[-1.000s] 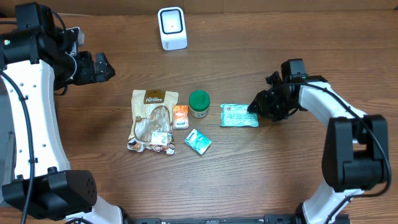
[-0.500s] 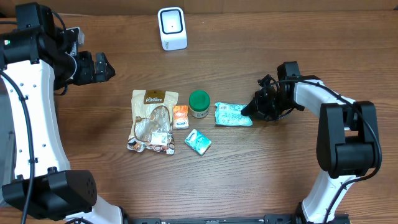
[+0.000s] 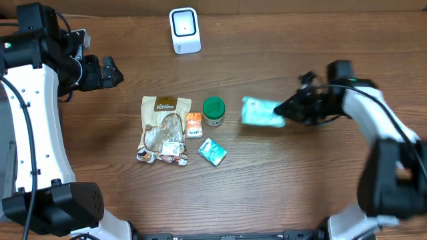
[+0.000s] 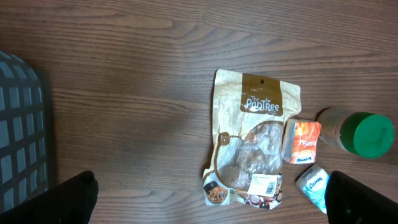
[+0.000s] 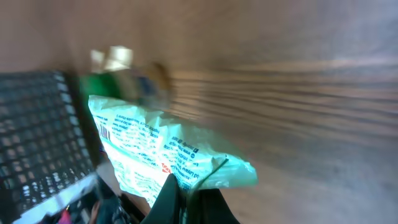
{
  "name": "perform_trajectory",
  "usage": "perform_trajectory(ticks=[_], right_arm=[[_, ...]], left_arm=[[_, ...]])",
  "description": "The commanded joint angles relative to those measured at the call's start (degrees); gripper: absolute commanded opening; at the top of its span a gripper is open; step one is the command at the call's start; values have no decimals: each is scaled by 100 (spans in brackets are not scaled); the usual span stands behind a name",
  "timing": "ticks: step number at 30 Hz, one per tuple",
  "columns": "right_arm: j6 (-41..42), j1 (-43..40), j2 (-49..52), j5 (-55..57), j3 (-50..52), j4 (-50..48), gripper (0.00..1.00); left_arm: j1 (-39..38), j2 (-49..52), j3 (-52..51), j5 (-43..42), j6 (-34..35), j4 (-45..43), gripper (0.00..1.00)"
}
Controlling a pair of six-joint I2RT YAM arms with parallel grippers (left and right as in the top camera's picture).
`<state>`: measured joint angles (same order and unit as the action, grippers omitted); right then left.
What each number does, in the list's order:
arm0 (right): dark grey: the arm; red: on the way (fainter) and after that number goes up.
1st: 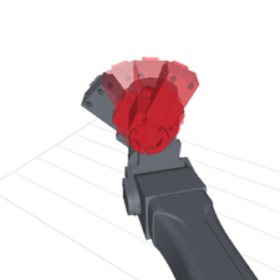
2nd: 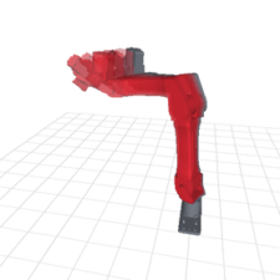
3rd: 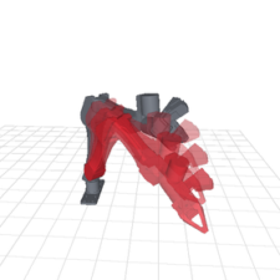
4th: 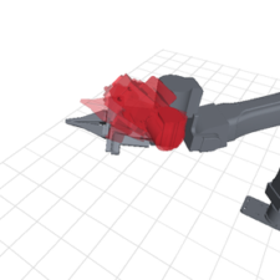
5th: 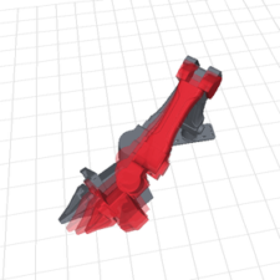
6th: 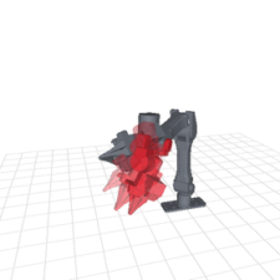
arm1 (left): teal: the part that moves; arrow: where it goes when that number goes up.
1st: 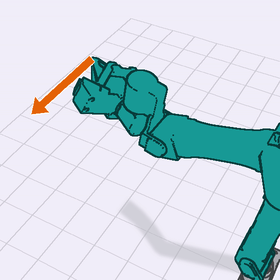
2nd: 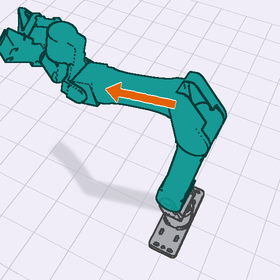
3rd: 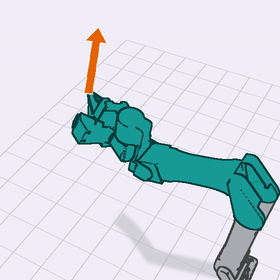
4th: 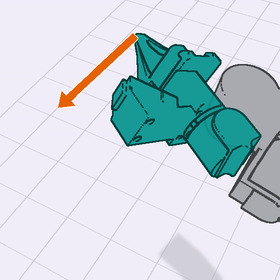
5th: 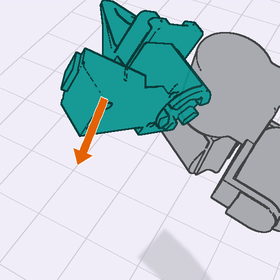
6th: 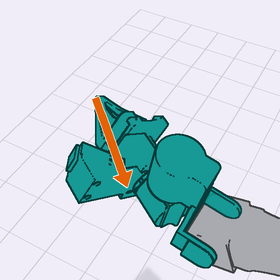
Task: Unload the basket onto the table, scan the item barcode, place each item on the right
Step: 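Lift the tissue pack and carry it to the white scanner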
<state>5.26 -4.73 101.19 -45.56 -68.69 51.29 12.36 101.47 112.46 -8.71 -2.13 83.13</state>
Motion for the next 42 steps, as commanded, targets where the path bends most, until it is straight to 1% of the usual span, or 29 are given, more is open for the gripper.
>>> perform_trajectory(ticks=[1,4,7,12,15,20,24,27,31,37,39,41,42], right_arm=[[-85,-46,-935,-280,-122,201,4],[-55,-46,-1429,-507,-122,306,4],[175,-46,-1777,-496,-122,308,4],[369,-44,-2083,-490,-122,363,4],[374,-42,-2092,-452,-166,476,4],[376,35,-2092,-109,-433,798,4],[529,280,-2087,584,-944,1084,4],[728,647,-2004,1202,-1543,1163,4],[927,1169,-1565,2063,-2627,1257,4],[951,2028,-146,3571,-4999,1644,4],[780,2319,365,4266,-5751,1646,4],[496,2555,629,4830,-6072,1532,4],[142,2857,791,5668,-6109,1191,4]], left_arm=[[-39,-61,87,20,-162,-2,100],[-39,-61,87,20,-162,-2,100],[-39,-61,87,20,-162,-2,100],[-39,-61,87,20,-162,0,100],[-42,-61,87,20,-162,-2,100],[-42,-61,87,20,-162,-2,99],[-42,-61,87,20,-162,-2,100],[-42,-61,87,20,-162,-2,99],[-42,-61,87,20,-162,-2,100],[-42,-61,87,20,-162,-2,100],[-42,-61,87,20,-162,-2,100],[-42,-61,87,20,-162,-2,100],[-42,-61,87,20,-162,-2,100]])
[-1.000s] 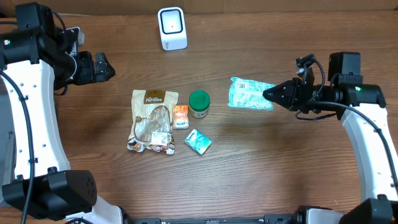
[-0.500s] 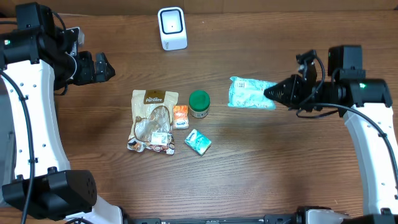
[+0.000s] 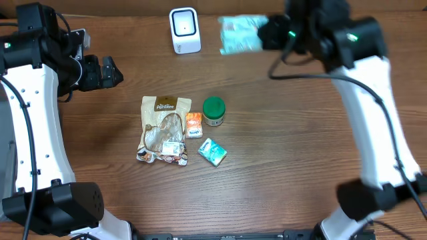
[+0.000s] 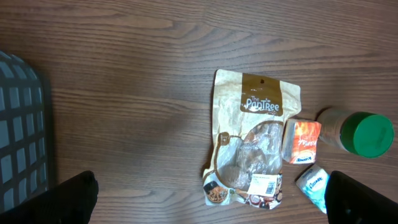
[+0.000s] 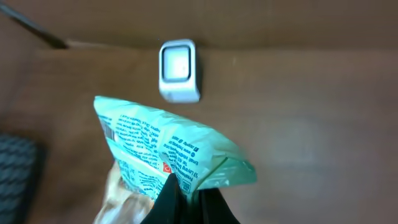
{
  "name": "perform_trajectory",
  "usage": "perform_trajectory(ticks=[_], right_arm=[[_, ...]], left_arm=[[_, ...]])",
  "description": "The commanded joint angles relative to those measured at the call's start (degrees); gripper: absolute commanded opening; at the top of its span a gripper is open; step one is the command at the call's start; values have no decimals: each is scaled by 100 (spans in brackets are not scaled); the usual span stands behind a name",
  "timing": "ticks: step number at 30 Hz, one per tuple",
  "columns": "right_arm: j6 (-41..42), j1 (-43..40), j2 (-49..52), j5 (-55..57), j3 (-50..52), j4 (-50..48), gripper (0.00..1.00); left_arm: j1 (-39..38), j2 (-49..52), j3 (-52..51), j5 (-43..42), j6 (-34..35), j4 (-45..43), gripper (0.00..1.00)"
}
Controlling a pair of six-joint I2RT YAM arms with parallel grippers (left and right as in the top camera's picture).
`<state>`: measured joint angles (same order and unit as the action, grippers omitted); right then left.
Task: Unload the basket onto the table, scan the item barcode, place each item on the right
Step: 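Lift the tissue pack and carry it to the white scanner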
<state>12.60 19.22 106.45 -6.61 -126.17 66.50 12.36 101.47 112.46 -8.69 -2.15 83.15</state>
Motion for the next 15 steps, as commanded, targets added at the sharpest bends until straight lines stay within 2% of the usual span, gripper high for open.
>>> perform_trajectory(ticks=[1,3,7,11,15], right_arm=[[-706,584,321,2133,-350,-481,4],[-1003,940,542,3093,-343,-1054,4],[-2044,1355,1058,3884,-343,-2199,4],[-2911,1421,1582,4227,-341,-3311,4],[-4118,1421,2140,4317,-330,-4778,4]], left_arm=[[-42,-61,87,17,-160,-4,100],[-42,-61,87,17,-160,-4,100],[-39,-61,87,17,-160,-4,99],[-39,-61,87,17,-160,-4,100],[-39,-61,87,17,-160,-4,100]])
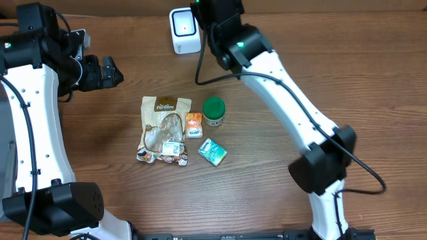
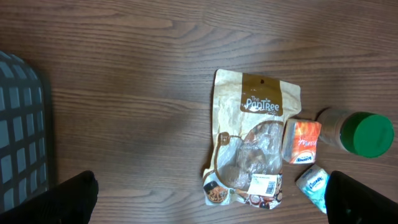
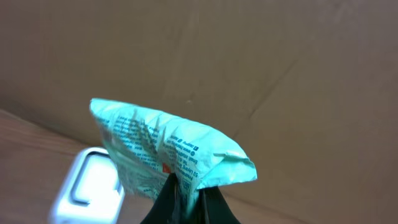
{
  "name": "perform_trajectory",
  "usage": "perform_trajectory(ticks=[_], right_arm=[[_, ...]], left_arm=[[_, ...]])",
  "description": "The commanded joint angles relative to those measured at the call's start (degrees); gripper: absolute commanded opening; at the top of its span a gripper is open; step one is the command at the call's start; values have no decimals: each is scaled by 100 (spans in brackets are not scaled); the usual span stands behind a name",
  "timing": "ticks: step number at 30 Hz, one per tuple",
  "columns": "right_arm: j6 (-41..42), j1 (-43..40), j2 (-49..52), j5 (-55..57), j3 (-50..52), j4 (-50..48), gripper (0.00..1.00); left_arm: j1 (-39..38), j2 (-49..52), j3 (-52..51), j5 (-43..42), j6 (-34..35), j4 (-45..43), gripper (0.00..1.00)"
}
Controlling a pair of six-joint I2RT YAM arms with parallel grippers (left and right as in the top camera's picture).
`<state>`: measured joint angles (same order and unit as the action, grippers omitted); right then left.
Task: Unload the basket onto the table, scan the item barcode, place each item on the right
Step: 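Lift the tissue pack and carry it to the white scanner, then hold the tissue pack barcode in front of the scanner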
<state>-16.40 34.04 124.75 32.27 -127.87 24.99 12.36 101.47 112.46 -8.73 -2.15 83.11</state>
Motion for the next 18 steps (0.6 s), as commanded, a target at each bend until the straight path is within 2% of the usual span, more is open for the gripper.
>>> perform_trajectory(ticks=[1,2,8,12,18], right_arm=[[-1499,-61,439,411,-155,-946,4],[-1941,-61,654,409,-153,-1467,4],[-3545,-61,1491,-7,-146,-3056,4],[-4116,-61,1860,-402,-146,-3272,4],[-4343,-61,2103,-581,-144,-3373,4]], left_arm=[[-39,-61,87,22,-160,0,99],[-39,-61,87,22,-160,0,100],[-37,-59,87,22,-160,0,100],[-37,-59,87,22,-160,0,99],[-37,-59,87,22,-160,0,99]])
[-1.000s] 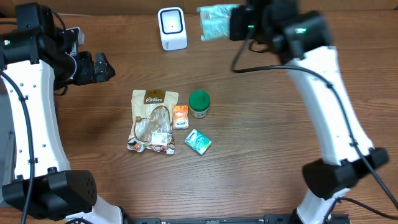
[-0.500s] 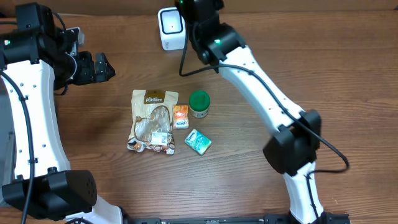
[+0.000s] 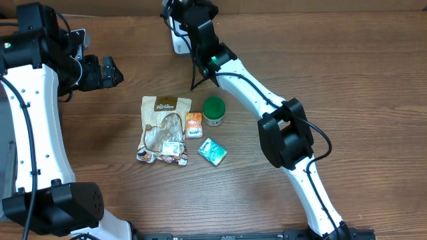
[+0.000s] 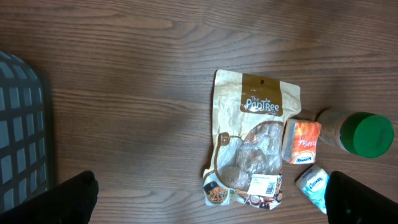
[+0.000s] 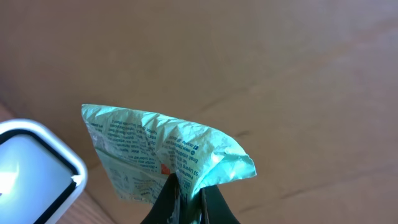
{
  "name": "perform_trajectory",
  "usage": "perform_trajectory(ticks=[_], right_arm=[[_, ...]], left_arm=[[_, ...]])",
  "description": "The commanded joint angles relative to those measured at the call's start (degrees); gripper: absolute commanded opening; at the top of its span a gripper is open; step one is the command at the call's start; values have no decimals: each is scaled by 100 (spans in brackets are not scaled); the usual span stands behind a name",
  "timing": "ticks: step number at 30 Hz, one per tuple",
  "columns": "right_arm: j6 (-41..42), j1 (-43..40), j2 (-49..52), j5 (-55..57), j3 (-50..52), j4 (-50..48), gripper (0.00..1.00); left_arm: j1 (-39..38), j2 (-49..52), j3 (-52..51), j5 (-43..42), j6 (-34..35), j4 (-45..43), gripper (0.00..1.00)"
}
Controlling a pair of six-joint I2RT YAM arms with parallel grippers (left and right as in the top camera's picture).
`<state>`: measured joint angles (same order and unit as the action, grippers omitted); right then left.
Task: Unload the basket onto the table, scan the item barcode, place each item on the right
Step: 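Hold the tissue pack barcode in front of the scanner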
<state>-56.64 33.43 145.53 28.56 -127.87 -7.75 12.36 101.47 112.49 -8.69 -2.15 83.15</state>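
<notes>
My right gripper (image 5: pixel 188 198) is shut on the lower edge of a crumpled mint-green packet (image 5: pixel 158 155) with small print on it. It holds the packet up beside the white scanner (image 5: pixel 34 165), in front of a brown cardboard wall. Overhead, the right gripper (image 3: pixel 181 12) is at the table's back edge over the scanner (image 3: pixel 179 41), and the packet is hidden there. My left gripper (image 4: pixel 211 200) hangs open and empty high above the table's left side (image 3: pixel 107 72).
On the table lie a brown snack bag (image 3: pixel 163 130), an orange sachet (image 3: pixel 193 125), a green-lidded jar (image 3: pixel 213 111) and a teal tissue pack (image 3: pixel 212 152). A grey basket (image 4: pixel 18 124) is at the left edge of the left wrist view.
My right gripper has moved left with the packet and is now over the scanner. The scanner fills more of the wrist view's left edge. The left arm has not moved.
My right gripper first held the mint-green packet low over the table, right of the green-lidded jar. Then it held it at the table's back, right of the scanner. Then it was close beside the scanner, and now right at it. The left gripper stayed open.
</notes>
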Motion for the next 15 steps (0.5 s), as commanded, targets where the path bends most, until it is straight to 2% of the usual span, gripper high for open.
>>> perform_trajectory(ticks=[1,15], right_arm=[[-415,0,39,-258,-144,-96,4],[-1414,-33,125,-636,-72,57,4]], left_arm=[[-37,-59,85,17,-160,-4,100],[-37,-59,85,17,-160,-4,100]])
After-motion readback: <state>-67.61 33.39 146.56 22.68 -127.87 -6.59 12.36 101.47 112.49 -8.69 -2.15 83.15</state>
